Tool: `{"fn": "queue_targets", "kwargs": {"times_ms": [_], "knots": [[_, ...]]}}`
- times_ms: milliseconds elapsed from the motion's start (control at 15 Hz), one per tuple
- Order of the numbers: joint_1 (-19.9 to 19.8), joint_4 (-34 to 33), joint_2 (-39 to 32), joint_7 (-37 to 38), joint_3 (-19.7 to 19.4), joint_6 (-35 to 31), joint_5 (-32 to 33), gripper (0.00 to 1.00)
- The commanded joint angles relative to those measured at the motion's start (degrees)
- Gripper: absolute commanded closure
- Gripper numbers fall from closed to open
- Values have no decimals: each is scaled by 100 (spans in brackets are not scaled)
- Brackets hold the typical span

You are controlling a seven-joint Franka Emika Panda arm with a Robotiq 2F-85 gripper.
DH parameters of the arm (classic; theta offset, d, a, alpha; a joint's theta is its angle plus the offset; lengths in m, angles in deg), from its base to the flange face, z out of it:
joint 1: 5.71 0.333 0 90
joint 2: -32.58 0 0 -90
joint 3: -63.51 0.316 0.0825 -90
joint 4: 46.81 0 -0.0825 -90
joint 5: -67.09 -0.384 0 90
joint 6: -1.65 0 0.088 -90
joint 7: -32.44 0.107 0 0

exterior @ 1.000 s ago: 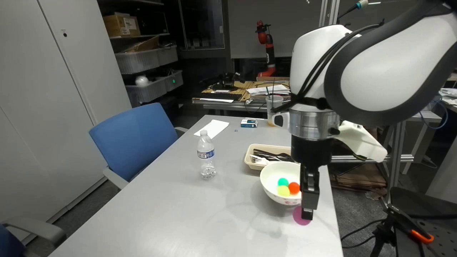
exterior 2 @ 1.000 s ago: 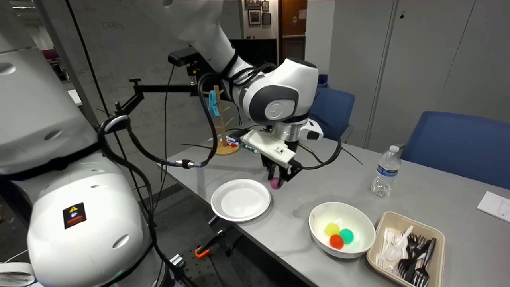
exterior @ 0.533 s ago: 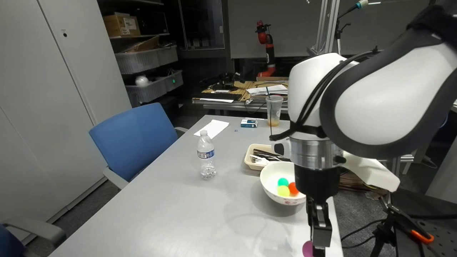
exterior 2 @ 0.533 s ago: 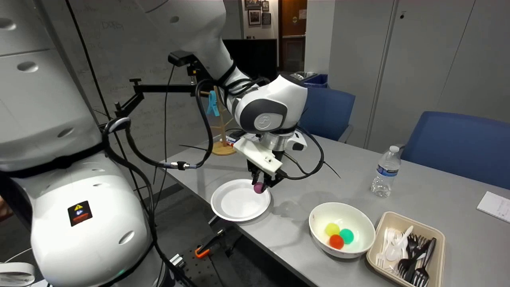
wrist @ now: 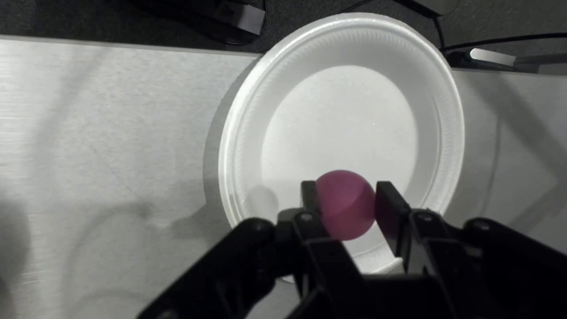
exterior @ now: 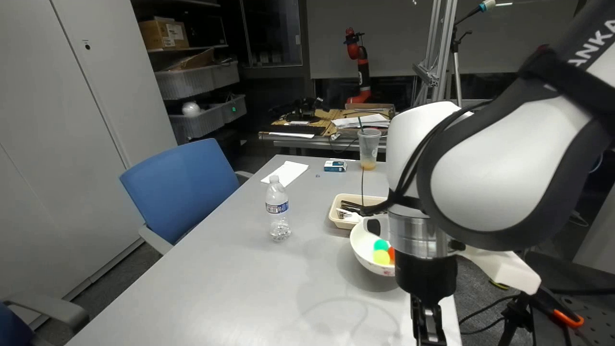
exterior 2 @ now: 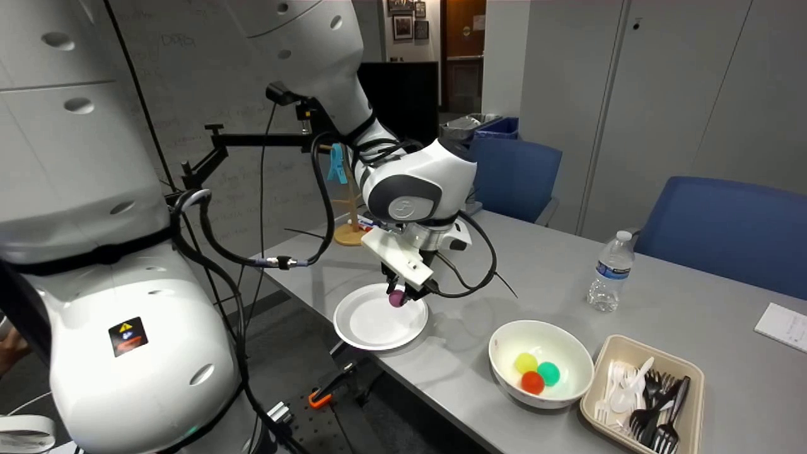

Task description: Transfer the balls from the bowl to the plate

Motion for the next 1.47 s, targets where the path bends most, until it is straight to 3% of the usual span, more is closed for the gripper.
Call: {"fn": "queue_targets", "kwargs": {"times_ms": [0, 333, 400, 467, 600, 867, 933, 1400], "knots": [[-10, -15, -366, -237, 231, -539, -441, 88], [-101, -68, -720, -214, 502, -875, -542, 88], [-117, -67, -762, -197, 541, -903, -513, 57], [-122, -57, -784, -131, 555, -906, -400, 36], [-144, -25, -788, 0, 546, -853, -202, 32], [-253, 17, -593, 189, 446, -543, 125, 4], [-263, 48, -515, 400, 375, -467, 431, 0], [-498, -236, 165, 1453, -92, 819, 2294, 0]]}}
